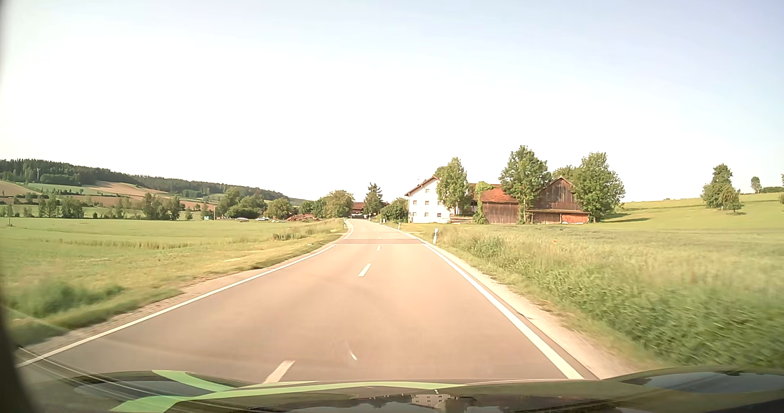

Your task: Follow the waypoints while adhering to traffic rules and regulations

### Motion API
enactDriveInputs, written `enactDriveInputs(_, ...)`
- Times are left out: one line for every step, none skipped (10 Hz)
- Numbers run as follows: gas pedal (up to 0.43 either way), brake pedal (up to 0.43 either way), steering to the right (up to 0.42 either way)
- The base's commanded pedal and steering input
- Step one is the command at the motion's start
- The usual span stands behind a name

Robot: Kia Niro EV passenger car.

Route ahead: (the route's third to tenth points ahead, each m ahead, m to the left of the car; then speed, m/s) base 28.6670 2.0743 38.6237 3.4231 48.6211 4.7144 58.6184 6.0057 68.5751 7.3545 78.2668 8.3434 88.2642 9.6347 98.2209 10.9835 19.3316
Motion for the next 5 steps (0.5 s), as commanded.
enactDriveInputs(0.118,0.0,-0.014)
enactDriveInputs(0.118,0.0,-0.014)
enactDriveInputs(0.118,0.0,-0.014)
enactDriveInputs(0.13,0.0,-0.014)
enactDriveInputs(0.13,0.0,-0.014)
